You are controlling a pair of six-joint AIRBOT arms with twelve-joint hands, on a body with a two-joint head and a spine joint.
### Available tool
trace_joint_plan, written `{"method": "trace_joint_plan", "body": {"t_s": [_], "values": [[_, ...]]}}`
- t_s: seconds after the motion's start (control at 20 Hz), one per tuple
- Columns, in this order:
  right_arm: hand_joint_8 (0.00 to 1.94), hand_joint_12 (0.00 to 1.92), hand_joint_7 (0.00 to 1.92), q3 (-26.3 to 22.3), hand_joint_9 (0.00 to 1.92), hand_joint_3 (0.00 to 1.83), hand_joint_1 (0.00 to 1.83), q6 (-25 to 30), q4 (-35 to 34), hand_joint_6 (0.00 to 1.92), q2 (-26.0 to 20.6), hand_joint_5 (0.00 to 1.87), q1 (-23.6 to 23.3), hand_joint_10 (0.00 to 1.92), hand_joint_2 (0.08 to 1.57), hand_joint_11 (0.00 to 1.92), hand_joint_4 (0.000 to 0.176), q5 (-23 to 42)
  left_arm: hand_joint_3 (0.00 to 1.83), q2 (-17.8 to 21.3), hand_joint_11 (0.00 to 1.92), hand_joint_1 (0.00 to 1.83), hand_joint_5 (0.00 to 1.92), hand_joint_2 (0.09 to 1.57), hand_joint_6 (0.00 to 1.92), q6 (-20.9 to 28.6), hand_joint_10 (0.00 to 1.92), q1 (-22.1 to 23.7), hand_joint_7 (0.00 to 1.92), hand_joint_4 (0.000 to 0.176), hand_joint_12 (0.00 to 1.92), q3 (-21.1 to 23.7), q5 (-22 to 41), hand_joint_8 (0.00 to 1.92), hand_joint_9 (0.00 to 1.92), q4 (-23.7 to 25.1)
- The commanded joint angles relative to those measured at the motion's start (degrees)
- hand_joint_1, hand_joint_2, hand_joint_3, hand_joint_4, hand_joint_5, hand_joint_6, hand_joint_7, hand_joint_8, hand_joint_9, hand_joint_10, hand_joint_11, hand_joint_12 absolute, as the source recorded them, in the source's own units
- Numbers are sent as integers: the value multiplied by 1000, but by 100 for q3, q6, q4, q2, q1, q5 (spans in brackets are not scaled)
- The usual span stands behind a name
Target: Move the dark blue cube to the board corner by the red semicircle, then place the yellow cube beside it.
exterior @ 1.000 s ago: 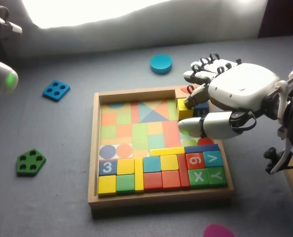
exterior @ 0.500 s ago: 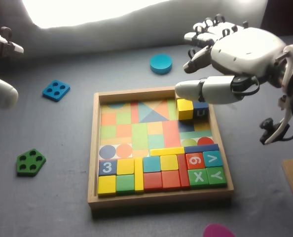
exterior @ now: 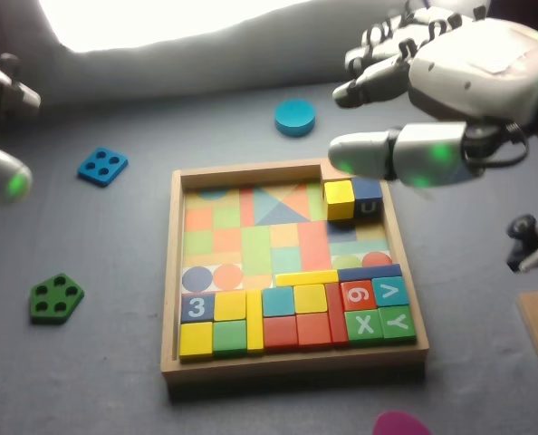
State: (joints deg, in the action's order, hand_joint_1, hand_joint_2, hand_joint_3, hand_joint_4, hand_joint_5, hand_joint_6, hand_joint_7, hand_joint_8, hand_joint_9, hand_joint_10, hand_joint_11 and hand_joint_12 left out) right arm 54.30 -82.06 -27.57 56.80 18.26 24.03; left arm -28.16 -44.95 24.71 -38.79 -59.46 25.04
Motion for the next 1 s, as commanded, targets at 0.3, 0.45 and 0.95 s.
{"method": "trace_joint_plan", "body": {"t_s": [0.3,0.45,0.95], "values": [[84,1761,854,-713,509,6,375,-166,-22,52,-608,624,-242,1171,1236,244,0,494,0,61,454,365,458,1304,16,-21,977,91,826,0,1592,48,481,26,666,191],[884,1913,651,-748,465,0,471,-153,-21,574,-595,594,-241,1551,1266,295,0,453,0,61,530,519,682,1298,30,-21,1291,124,800,0,1690,48,480,523,664,194],[1586,1921,617,-745,479,5,338,-181,10,1383,-493,563,-221,1826,1304,311,0,455,0,61,657,736,536,1361,1639,-23,1466,109,714,176,1773,30,481,1317,820,204]]}}
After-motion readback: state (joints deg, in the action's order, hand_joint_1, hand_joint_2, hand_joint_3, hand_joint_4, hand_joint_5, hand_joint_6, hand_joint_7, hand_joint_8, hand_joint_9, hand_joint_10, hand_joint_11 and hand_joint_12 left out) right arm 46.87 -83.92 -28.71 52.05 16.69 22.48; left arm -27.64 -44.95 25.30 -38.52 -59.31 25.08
